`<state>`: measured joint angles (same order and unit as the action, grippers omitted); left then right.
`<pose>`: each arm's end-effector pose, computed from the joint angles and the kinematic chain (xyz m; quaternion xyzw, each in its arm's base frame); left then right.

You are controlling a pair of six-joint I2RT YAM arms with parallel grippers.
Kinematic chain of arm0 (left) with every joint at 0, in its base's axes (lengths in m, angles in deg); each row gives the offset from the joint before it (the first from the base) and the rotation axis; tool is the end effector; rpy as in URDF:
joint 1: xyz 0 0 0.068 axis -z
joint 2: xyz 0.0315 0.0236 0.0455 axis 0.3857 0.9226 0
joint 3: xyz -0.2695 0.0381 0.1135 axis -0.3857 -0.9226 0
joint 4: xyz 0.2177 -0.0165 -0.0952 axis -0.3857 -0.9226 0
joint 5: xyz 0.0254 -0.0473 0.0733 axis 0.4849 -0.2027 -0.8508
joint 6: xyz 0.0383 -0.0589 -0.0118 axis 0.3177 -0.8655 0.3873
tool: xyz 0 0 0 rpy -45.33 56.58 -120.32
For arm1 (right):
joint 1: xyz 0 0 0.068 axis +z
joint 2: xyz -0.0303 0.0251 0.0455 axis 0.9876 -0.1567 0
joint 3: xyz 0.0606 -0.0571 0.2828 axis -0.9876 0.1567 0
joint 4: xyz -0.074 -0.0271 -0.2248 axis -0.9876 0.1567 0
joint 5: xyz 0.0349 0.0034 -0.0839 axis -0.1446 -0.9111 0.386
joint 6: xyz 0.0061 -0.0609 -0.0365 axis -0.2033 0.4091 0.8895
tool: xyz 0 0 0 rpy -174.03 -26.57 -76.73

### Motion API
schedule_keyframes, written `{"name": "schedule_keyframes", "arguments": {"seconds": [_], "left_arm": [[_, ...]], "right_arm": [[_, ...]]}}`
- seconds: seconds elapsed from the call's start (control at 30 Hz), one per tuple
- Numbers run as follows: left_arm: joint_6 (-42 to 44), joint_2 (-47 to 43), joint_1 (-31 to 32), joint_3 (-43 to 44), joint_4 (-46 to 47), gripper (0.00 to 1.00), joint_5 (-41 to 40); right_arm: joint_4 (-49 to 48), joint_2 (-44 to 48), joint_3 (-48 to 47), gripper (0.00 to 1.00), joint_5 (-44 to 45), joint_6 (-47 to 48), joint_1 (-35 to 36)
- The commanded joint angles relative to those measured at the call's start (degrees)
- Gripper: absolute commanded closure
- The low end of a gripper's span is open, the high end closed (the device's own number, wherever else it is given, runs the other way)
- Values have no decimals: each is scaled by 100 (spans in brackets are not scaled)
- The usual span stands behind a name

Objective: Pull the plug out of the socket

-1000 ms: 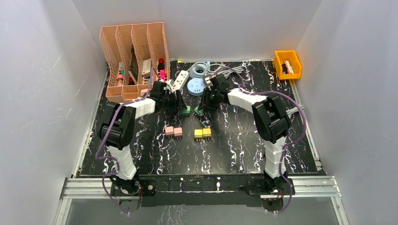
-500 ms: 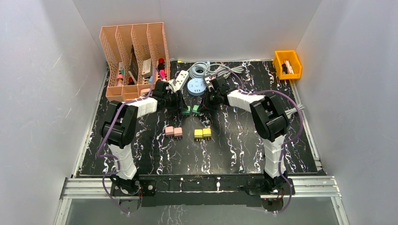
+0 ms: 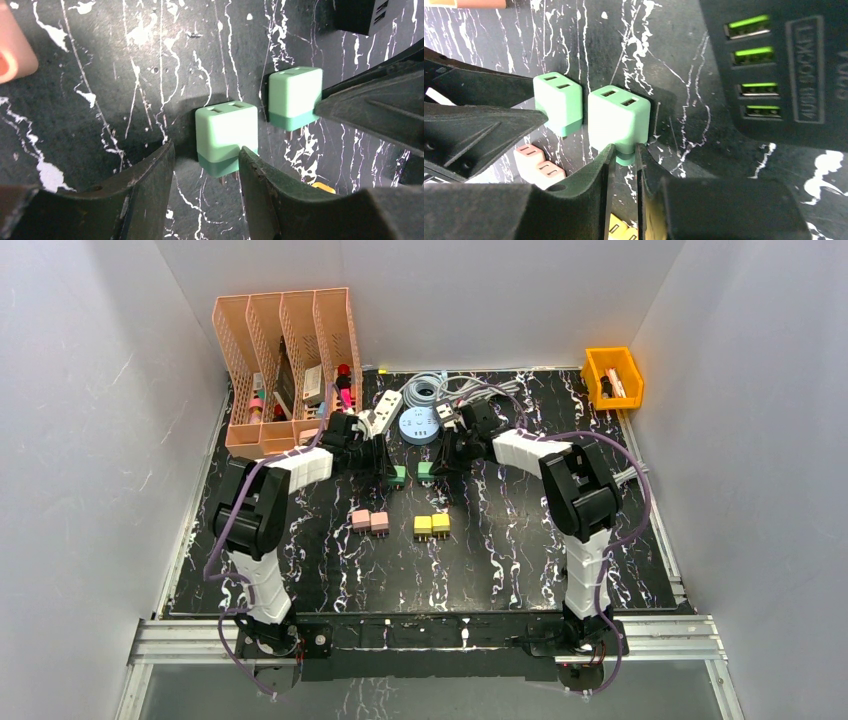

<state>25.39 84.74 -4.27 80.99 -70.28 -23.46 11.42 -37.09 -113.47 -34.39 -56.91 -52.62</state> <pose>0.3782 -0.1460 0.1904 0.0355 0.9039 -0.2810 0.3206 0.3866 0.2304 0.1814 0.0044 0.9219 0.3204 0.2179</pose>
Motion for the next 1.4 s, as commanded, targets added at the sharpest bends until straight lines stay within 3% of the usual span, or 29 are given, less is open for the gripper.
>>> {"name": "schedule_keyframes", "arguments": {"seconds": [0.0, 0.23, 0.57, 0.8, 0.87, 0.97, 1.03, 1.2, 1.37], "left_arm": [[273, -329, -143, -176, -545, 52, -212], [314, -467, -268, -216, -582, 52, -106], [-145, -203, -268, -108, 474, 46, 1474], [-57, 14, -261, 21, 497, 44, 1750], [19, 47, -214, 98, 359, 41, 1623], [376, -18, -46, 258, 2, 36, 959], [565, -73, 116, 324, -152, 35, 398], [1138, 82, 648, 673, -692, 38, -543], [1270, 155, 738, 756, -787, 47, -878]], "right_arm": [[463, 223, 240, 74, 329, 482, -116], [531, 434, 512, 74, 312, 642, -120], [527, 413, 403, 74, 198, 687, -125], [512, 438, 467, 73, 182, 700, -126], [526, 460, 470, 70, 199, 703, -124], [676, 568, 387, 47, 432, 798, -122], [791, 734, 262, 39, 669, 898, -111], [959, 891, 53, 38, 803, 911, -85], [1131, 973, -196, 38, 1002, 977, 14]]}}
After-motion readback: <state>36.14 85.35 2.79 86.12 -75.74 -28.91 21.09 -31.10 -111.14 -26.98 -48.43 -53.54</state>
